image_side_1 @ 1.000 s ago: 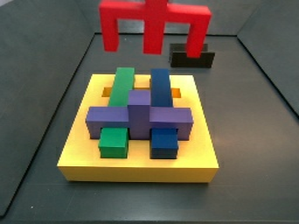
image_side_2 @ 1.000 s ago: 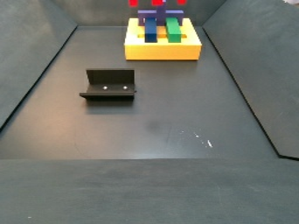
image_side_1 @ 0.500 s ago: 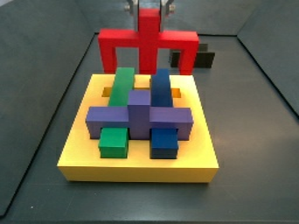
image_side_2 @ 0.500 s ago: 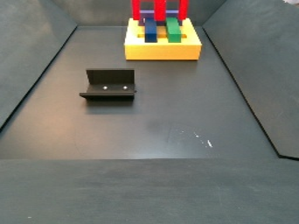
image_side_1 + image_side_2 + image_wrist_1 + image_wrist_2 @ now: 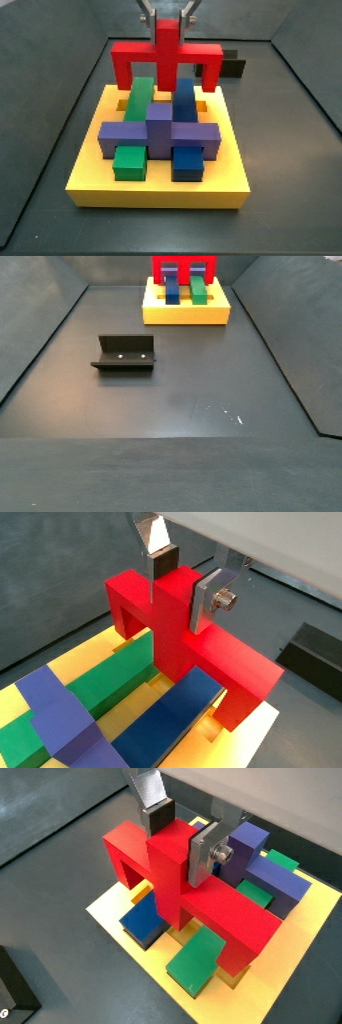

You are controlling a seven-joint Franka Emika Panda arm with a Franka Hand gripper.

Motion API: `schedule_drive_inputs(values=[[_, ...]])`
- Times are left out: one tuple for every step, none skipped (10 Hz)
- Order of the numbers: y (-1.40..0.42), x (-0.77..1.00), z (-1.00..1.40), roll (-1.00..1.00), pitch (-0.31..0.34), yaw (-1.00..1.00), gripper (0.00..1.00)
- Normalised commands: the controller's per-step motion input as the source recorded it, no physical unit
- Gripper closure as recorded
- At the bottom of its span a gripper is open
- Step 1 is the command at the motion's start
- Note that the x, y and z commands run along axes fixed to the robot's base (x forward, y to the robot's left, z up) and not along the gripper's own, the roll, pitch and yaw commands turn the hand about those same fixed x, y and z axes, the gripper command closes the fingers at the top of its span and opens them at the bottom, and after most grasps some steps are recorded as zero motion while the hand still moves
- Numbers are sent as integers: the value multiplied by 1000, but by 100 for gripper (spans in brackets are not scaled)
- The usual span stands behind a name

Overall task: Pick up the red object. Move up. Move to above the board. Insert the red object.
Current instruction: Insert the red object.

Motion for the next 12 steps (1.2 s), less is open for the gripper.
schedule_drive_inputs(values=[[0,0,-183,30,-63,0,100],[0,-23,-203,36,-74,0,100],[0,-9,-203,40,-70,0,100],[0,0,-166,44,-50,0,100],[0,0,-106,37,-24,0,100],[0,0,-114,26,-29,0,100],[0,0,-129,13,-47,0,100],[0,0,-171,0,-70,0,100],[0,0,-220,0,-109,0,100],[0,0,-229,0,-119,0,100],[0,0,-243,0,-107,6,100],[0,0,-206,0,-99,3,100]])
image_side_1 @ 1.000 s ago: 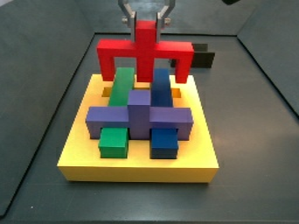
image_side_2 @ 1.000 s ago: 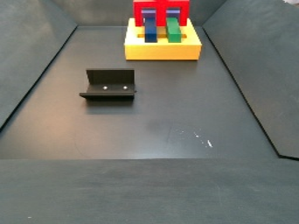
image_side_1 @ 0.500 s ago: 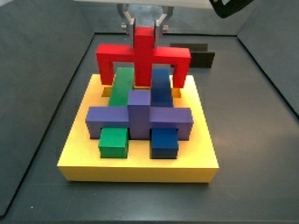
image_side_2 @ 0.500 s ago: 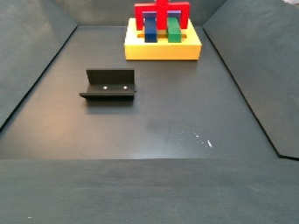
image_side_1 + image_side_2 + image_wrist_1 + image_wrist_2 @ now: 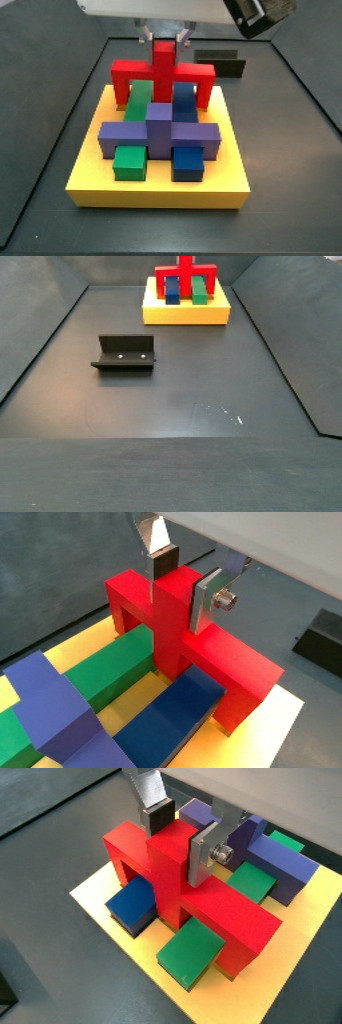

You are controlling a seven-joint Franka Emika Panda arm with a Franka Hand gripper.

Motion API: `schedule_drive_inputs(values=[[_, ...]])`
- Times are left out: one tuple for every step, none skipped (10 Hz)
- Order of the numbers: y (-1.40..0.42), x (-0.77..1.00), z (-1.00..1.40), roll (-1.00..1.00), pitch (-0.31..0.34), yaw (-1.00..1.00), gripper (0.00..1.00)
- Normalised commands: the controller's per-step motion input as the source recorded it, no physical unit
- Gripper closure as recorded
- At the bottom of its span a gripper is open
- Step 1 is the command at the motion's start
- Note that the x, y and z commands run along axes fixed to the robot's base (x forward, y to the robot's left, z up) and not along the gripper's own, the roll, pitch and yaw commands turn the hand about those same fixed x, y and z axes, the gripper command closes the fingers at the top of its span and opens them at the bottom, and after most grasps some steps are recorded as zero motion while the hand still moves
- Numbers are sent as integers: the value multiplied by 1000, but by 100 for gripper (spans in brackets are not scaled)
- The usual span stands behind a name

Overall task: Pick up the red object. Move up. Move to above the board. Insert the red object.
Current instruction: Insert the red object.

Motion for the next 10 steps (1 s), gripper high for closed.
schedule_drive_inputs(values=[[0,0,-171,0,-77,11,100],[0,-3,-186,30,-67,0,100],[0,-29,-120,14,-51,0,100],[0,-63,-91,14,-43,0,100],[0,-29,-89,1,-44,0,100],[0,0,-180,0,-60,0,100],[0,20,-377,0,-119,0,100],[0,271,-300,0,-50,31,100],[0,306,-254,0,-4,17,100],[0,323,-226,0,0,34,100]])
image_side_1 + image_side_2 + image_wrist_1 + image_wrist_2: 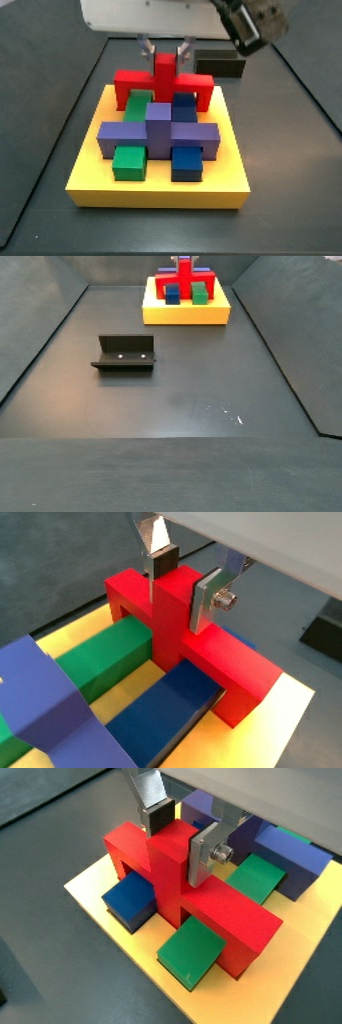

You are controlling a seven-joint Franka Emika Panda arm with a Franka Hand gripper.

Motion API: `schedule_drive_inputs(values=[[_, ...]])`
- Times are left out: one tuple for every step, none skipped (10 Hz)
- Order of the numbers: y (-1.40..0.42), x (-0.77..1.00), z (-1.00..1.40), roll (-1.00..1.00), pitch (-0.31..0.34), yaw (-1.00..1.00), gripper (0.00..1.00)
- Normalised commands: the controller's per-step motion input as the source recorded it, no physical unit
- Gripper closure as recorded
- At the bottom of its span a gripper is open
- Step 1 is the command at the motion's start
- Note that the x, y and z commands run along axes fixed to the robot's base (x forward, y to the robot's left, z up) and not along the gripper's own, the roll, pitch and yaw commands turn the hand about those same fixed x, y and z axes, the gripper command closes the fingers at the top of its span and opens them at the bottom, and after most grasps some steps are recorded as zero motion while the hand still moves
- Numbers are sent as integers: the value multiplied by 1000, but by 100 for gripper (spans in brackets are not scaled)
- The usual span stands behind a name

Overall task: Pick up the red object. Move up. Move to above the board. Insert the red object.
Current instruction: Insert the red object.

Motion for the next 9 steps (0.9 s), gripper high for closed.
schedule_drive_inputs(values=[[0,211,-166,0,0,31,100],[0,0,-214,0,-59,11,100],[0,-9,-229,0,-99,3,100],[0,-14,-171,-3,-94,0,100],[0,-51,-274,-73,-179,0,100],[0,-43,-234,-51,-160,0,100],[0,-114,-294,-80,-261,14,100],[0,-74,-214,-43,-189,0,100],[0,0,0,0,0,0,100]])
